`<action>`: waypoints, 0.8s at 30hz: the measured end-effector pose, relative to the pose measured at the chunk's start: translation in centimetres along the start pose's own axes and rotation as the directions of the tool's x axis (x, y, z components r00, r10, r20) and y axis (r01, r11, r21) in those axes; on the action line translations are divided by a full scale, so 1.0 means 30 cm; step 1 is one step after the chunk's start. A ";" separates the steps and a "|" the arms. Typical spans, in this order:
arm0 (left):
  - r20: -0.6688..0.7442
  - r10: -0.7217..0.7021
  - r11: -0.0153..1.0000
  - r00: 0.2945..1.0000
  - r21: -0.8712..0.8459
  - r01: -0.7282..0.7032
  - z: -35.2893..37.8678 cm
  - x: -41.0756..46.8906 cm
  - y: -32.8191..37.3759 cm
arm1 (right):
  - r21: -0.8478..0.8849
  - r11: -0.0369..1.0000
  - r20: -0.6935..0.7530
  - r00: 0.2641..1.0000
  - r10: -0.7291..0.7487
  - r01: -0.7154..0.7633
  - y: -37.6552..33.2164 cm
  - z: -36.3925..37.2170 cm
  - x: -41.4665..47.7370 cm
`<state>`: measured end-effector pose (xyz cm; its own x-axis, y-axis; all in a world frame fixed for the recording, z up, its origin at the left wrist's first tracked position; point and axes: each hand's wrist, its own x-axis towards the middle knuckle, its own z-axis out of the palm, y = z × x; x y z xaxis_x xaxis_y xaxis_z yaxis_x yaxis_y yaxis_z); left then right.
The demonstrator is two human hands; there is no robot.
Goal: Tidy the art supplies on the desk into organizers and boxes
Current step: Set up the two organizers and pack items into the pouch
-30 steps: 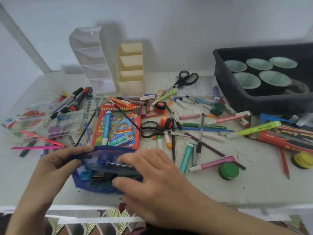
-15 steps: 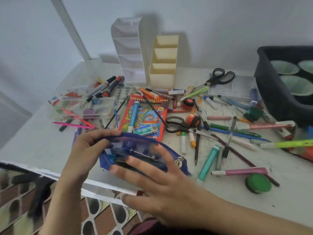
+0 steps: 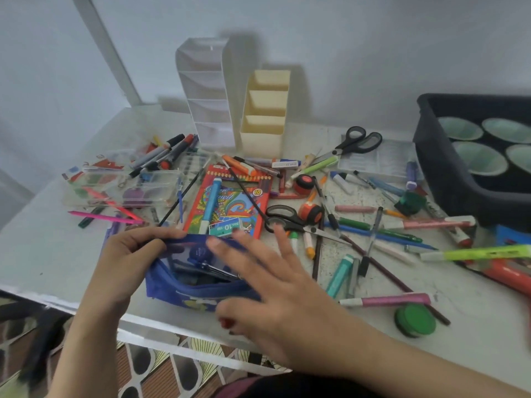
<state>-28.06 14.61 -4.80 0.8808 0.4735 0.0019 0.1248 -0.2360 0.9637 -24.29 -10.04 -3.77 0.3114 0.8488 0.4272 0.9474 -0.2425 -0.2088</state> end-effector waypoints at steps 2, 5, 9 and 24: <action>0.006 0.003 1.000 1.000 0.004 -0.003 0.003 0.003 -0.001 | 0.118 0.986 -0.027 0.993 0.118 -0.114 0.029 -0.056 -0.010; 0.029 0.005 1.000 1.000 0.012 -0.005 0.001 0.009 -0.001 | 0.167 0.947 -0.059 0.956 0.287 -0.274 0.092 -0.122 -0.029; 0.032 0.015 0.999 0.999 0.041 -0.016 0.000 0.019 -0.015 | 0.183 0.868 -0.038 0.879 0.476 -0.462 0.179 -0.167 -0.058; 0.014 -0.018 0.998 1.000 0.054 0.017 0.010 -0.002 0.008 | -0.047 0.662 0.059 0.659 0.750 -0.748 0.327 -0.104 -0.178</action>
<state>-27.94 14.26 -4.64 0.8849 0.4654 -0.0192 0.1644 -0.2736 0.9477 -16.42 -18.43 -5.36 0.9111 0.4056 0.0731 0.3973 -0.8176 -0.4168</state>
